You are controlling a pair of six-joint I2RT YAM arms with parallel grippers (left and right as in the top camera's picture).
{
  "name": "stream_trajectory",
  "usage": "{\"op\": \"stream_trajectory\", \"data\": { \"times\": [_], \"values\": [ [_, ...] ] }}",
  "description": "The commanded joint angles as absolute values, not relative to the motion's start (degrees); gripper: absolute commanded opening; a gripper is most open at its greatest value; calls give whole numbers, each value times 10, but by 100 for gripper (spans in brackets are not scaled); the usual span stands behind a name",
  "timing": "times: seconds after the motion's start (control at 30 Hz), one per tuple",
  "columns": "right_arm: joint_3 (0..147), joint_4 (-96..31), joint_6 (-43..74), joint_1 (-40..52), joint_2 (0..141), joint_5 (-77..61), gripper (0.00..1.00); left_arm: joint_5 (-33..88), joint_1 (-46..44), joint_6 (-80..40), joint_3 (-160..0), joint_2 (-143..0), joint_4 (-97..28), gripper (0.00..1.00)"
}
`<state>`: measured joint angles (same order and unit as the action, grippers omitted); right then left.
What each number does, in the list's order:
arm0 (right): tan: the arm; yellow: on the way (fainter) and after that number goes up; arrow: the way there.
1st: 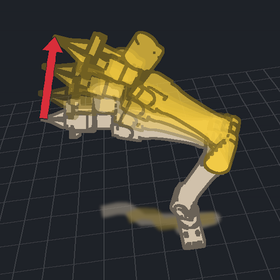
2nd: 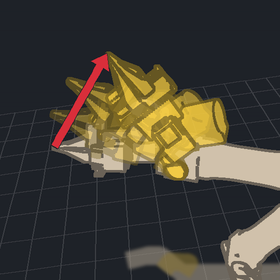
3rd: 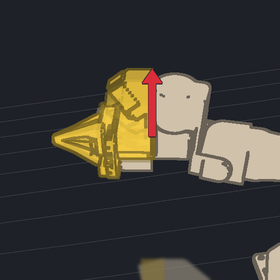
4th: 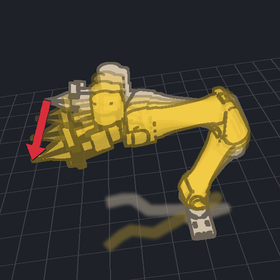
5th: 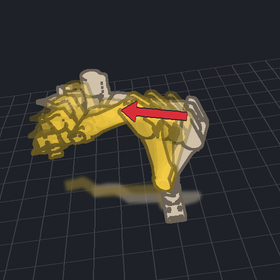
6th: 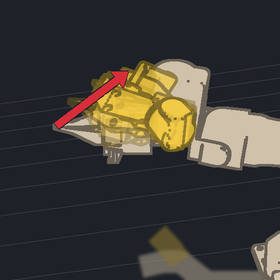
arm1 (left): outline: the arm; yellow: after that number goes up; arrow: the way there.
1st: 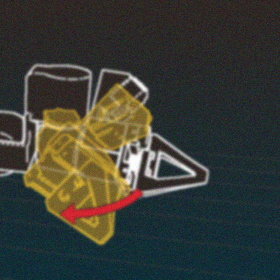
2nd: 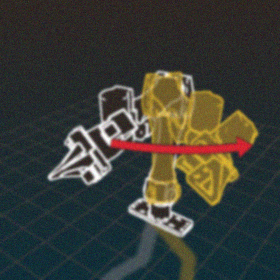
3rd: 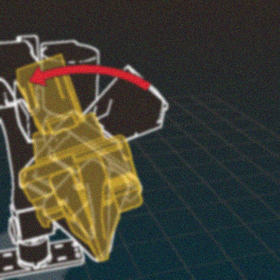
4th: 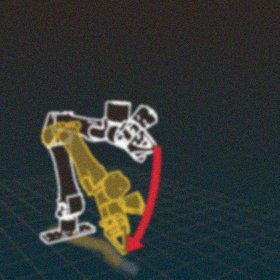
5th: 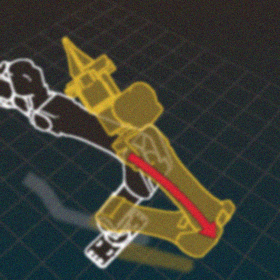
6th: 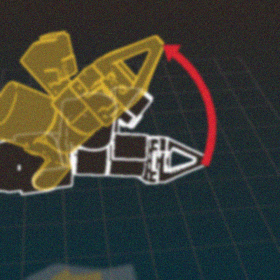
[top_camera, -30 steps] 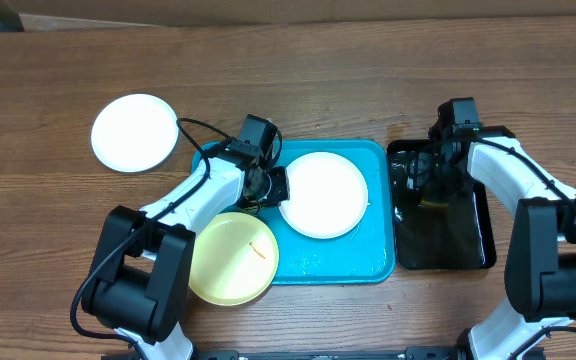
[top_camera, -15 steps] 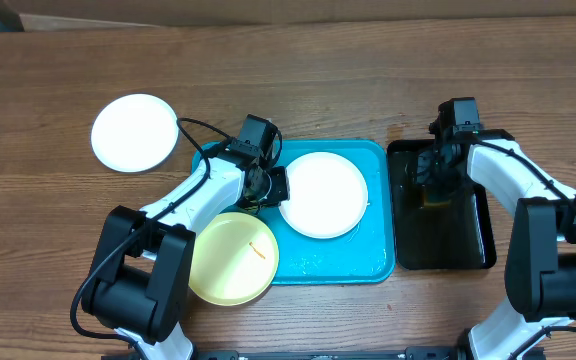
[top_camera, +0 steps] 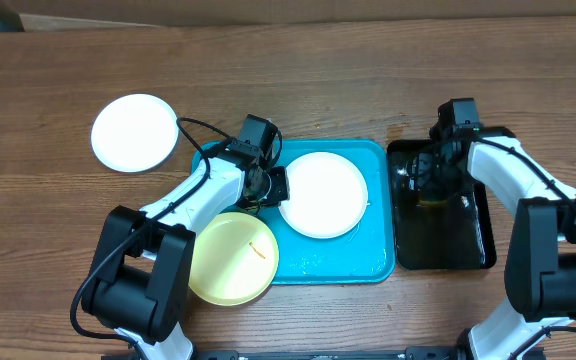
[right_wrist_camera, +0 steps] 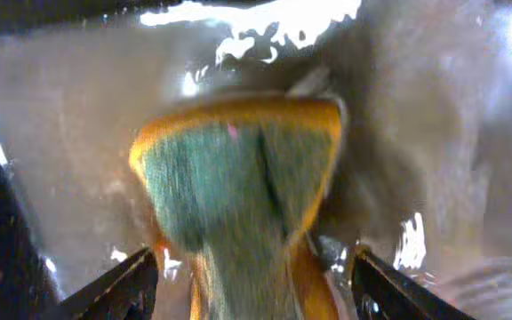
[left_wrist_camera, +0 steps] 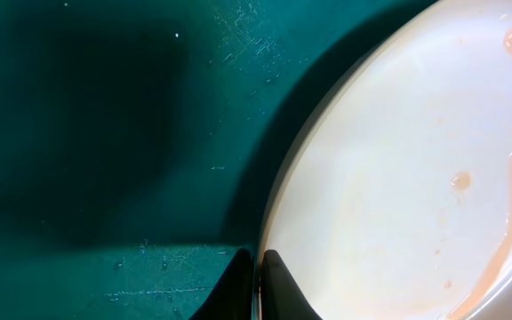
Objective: Clean dirty plates on tray and stack at the side
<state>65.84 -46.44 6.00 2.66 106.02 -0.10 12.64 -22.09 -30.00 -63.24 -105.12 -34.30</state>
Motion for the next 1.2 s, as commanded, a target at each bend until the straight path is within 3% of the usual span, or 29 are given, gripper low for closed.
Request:
{"op": "stream_trajectory", "data": {
  "times": [0.0, 0.1, 0.17, 0.23, 0.3, 0.37, 0.43, 0.63, 0.83, 1.03, 1.17],
  "values": [
    [686, -493, 60, 25, 1060, -1, 71, 120, -222, -296, -632, -1055, -342, 7],
    [685, -517, 60, 25, 1060, -1, 69, 120, -222, -296, -632, -1055, -342, 8],
    [683, -515, 60, 25, 1060, 0, 48, 120, -222, -296, -632, -1055, -342, 8],
    [680, -511, 60, 25, 1060, 0, 16, 120, -222, -296, -632, -1055, -342, 8],
    [679, -512, 60, 25, 1060, -1, 11, 120, -222, -296, -632, -1055, -343, 10],
    [679, -517, 60, 25, 1060, -1, 47, 120, -222, -296, -632, -1055, -343, 19],
    [682, -528, 60, 25, 1060, -1, 60, 121, -222, -296, -632, -1055, -342, 31],
    [734, -573, 61, 25, 1060, -1, 70, 121, -222, -296, -632, -1055, -342, 35],
    [752, -542, 63, 16, 1060, -1, 70, 120, -222, -296, -631, -1055, -342, 39],
    [752, -502, 91, -31, 1060, -1, 77, 116, -222, -296, -628, -1056, -341, 28],
    [755, -487, 119, -83, 1060, -12, 84, 116, -222, -296, -619, -1056, -331, 27]
  ]
}}
